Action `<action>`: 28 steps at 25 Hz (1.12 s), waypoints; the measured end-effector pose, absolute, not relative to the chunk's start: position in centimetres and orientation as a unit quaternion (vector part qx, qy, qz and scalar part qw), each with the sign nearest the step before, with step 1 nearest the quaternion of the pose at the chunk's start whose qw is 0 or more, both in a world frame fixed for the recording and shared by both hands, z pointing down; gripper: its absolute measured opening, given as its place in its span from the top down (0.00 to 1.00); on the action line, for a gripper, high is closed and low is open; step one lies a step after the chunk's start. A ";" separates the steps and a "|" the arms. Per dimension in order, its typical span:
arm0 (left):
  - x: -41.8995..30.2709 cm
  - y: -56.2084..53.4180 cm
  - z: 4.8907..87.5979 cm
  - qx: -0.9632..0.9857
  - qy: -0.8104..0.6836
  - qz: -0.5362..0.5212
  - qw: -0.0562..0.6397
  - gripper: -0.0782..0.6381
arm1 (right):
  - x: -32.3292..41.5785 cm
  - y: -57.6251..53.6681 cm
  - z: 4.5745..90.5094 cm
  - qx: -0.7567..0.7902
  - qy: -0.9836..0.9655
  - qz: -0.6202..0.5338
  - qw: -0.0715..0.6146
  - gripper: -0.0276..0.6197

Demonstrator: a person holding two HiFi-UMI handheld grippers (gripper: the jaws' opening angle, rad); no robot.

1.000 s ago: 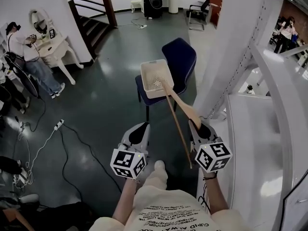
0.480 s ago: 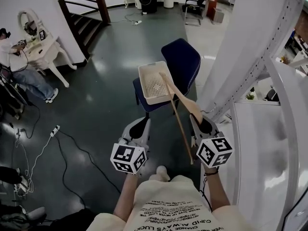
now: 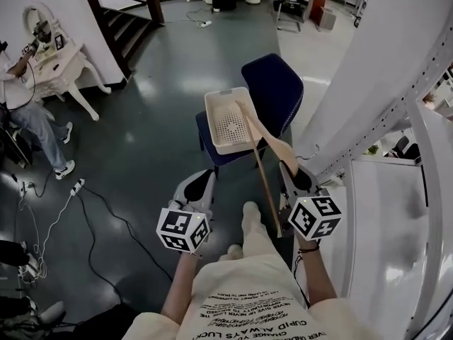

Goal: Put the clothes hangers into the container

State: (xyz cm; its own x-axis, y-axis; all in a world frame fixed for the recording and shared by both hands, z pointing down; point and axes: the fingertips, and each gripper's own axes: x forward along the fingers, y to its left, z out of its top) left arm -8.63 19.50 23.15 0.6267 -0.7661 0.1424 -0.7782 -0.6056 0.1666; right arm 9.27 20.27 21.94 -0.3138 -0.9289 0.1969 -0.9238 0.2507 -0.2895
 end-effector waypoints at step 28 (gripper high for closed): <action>-5.9 -7.9 34.9 0.825 -0.496 0.084 0.256 0.86 | 12.1 -9.4 32.4 -0.521 0.797 -0.300 -0.059 0.88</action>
State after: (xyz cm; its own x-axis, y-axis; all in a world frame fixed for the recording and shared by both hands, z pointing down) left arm -5.87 -7.88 34.89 0.4938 -0.7756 0.3932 -0.8620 -0.3771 0.3389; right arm 12.10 -9.40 32.39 -0.4497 -0.7952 0.4067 -0.8662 0.2773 -0.4156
